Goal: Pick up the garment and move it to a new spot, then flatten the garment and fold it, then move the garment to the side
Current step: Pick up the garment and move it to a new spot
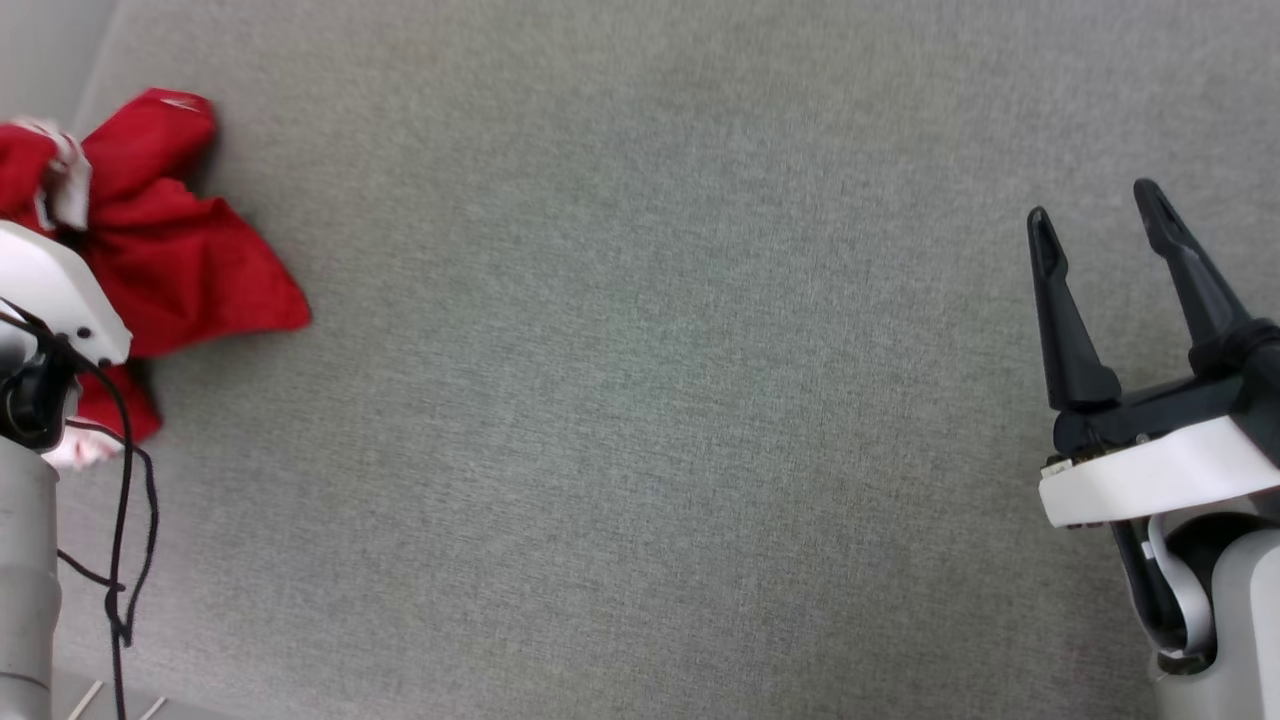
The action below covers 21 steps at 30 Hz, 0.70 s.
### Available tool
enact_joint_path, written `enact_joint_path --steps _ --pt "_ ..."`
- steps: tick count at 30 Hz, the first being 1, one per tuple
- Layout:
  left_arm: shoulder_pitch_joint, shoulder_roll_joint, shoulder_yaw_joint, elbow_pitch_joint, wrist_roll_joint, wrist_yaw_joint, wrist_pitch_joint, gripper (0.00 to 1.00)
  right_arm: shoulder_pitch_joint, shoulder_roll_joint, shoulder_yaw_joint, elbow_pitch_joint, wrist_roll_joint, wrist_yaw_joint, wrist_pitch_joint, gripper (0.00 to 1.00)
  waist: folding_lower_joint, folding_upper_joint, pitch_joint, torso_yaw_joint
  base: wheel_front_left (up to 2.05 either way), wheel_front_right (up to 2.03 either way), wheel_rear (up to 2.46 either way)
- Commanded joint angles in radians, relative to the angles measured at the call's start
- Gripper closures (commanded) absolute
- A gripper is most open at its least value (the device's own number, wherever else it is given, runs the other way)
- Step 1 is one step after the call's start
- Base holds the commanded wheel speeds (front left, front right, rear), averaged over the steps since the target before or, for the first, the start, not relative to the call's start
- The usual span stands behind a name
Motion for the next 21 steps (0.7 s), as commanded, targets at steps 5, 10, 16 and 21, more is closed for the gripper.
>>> enact_joint_path --steps 5,10,16,21 --pt "-0.006 -0.012 0.002 -0.043 0.032 0.040 -0.204 1.00 0.042 0.036 -0.028 0.016 0.002 0.000 -0.021 0.00 0.0000 0.0000 -0.099 0.000 0.00 0.00 0.00" --pt "0.012 -0.045 0.001 -0.090 0.042 0.057 -0.369 1.00 0.078 0.061 -0.060 0.025 0.009 0.000 -0.035 0.00 0.0000 0.0000 -0.169 -0.013 0.00 0.00 0.00" --pt "0.065 -0.102 -0.004 -0.171 0.037 0.065 -0.488 1.00 0.120 0.088 -0.081 0.048 0.015 0.000 -0.051 0.00 0.0000 0.0000 -0.248 -0.054 0.00 0.00 0.00" --pt "0.137 -0.158 -0.022 -0.283 0.033 0.069 -0.518 1.00 0.147 0.099 -0.086 0.057 0.018 0.000 -0.055 0.00 0.0000 0.0000 -0.287 -0.111 0.00 0.00 0.00"
